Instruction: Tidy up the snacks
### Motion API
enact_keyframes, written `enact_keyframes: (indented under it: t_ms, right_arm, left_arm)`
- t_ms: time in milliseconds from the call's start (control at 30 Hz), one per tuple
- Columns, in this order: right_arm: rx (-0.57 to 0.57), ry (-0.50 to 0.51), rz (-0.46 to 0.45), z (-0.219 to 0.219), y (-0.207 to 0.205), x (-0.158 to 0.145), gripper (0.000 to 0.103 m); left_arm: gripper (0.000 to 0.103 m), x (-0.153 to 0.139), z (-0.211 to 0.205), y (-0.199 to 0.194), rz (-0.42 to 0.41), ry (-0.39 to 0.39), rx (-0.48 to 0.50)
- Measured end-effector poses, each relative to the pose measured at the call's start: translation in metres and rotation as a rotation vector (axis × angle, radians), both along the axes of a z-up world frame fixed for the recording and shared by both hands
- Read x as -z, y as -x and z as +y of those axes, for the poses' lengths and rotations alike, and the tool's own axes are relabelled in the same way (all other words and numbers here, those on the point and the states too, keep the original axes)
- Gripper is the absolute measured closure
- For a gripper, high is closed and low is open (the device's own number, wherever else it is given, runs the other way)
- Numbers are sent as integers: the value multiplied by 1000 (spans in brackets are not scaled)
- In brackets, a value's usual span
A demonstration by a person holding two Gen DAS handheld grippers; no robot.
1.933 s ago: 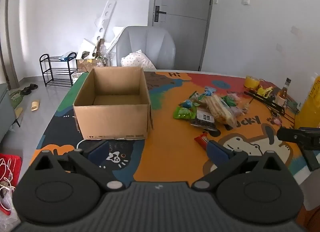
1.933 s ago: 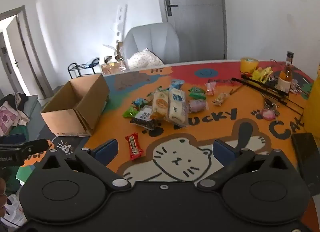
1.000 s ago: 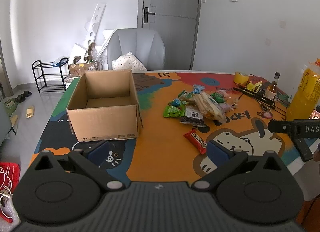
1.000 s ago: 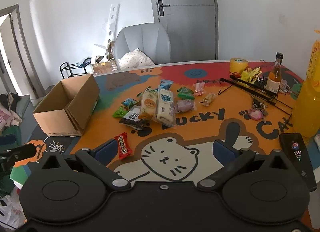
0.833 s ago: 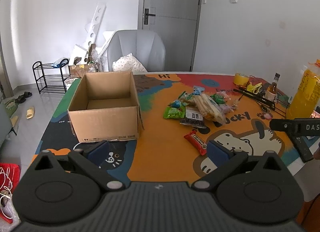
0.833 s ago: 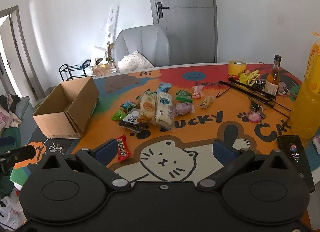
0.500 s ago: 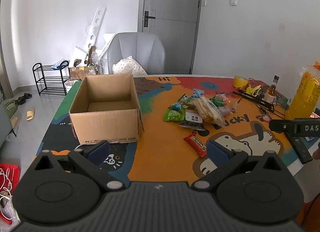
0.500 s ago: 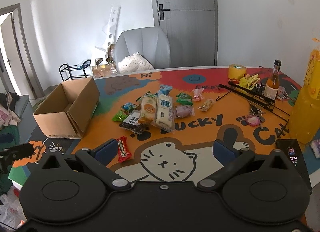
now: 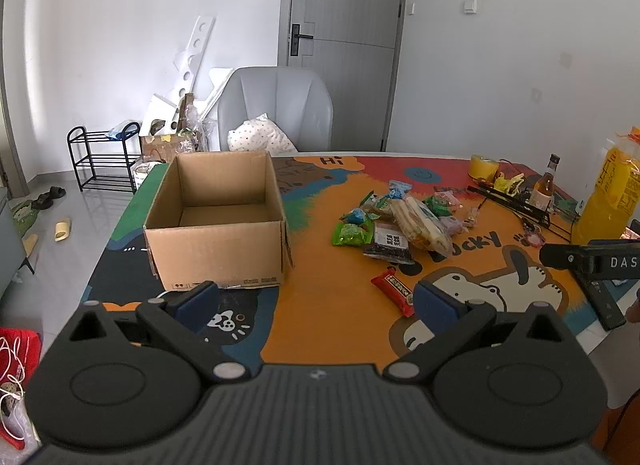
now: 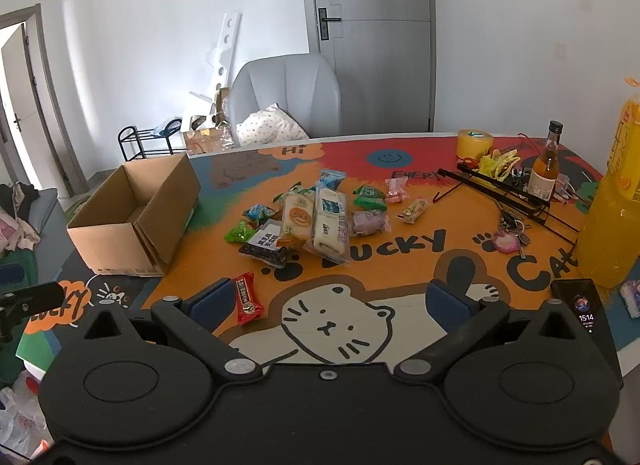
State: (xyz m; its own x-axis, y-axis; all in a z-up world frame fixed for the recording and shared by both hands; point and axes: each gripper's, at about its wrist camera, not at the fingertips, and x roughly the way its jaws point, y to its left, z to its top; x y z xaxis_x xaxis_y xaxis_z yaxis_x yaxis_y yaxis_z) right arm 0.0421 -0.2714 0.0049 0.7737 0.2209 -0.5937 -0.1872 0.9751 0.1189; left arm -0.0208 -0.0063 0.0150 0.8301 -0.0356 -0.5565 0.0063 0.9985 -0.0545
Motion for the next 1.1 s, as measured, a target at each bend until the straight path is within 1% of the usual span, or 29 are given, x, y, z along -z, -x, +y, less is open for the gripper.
enact_keyframes:
  t_ms: [700, 967, 1100]
  right_arm:
    - [-13, 4, -18, 1, 2, -2, 0]
    - [-27, 7, 4, 3, -3, 4, 0]
    - [-18, -7, -3, -2, -5, 2, 0]
  left_arm:
    - [0, 2, -3, 2, 2, -3, 6]
    - [0, 2, -5, 1, 1, -8, 4]
    - [0, 0, -6, -4, 9, 3, -1]
